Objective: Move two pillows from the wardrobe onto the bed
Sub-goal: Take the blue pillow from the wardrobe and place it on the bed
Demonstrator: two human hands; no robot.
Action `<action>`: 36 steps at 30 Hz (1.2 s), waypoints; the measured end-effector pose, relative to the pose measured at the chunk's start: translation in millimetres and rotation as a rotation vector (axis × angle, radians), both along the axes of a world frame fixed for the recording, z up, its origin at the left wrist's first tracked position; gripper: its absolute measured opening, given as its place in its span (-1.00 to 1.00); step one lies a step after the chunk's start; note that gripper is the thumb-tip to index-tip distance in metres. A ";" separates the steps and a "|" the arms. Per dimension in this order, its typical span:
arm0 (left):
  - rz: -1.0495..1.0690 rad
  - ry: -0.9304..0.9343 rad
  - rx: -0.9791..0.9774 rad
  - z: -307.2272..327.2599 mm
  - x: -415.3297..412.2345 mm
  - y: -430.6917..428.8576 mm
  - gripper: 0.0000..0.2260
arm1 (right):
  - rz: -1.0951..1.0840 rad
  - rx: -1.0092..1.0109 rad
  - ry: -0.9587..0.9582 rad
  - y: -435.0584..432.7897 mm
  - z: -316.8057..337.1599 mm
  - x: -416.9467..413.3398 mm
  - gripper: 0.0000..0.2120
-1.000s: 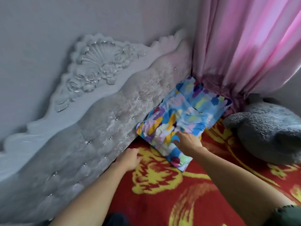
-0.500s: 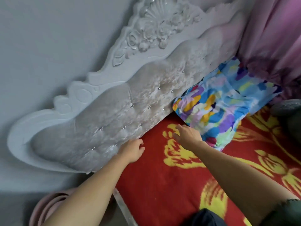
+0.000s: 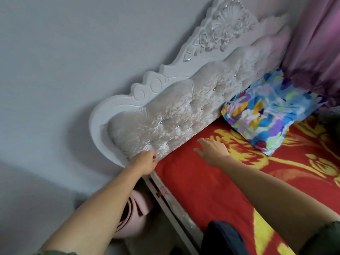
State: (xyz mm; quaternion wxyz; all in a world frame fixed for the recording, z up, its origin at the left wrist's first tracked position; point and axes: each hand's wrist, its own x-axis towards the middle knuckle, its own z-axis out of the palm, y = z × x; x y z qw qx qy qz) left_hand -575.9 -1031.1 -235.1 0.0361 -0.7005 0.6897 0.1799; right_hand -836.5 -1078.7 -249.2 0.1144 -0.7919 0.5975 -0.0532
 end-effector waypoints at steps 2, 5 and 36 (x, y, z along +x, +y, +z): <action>0.004 0.007 -0.008 8.2 -1.2 13.7 -0.78 | 0.011 0.003 0.006 18.0 4.9 1.1 -0.61; 0.000 0.024 -0.017 13.8 -2.2 41.1 -0.77 | 0.011 0.010 0.023 42.6 10.4 -0.8 -0.62; 0.679 0.046 0.011 33.3 59.8 701.4 -0.79 | 0.761 0.027 0.016 540.3 50.2 149.5 -0.66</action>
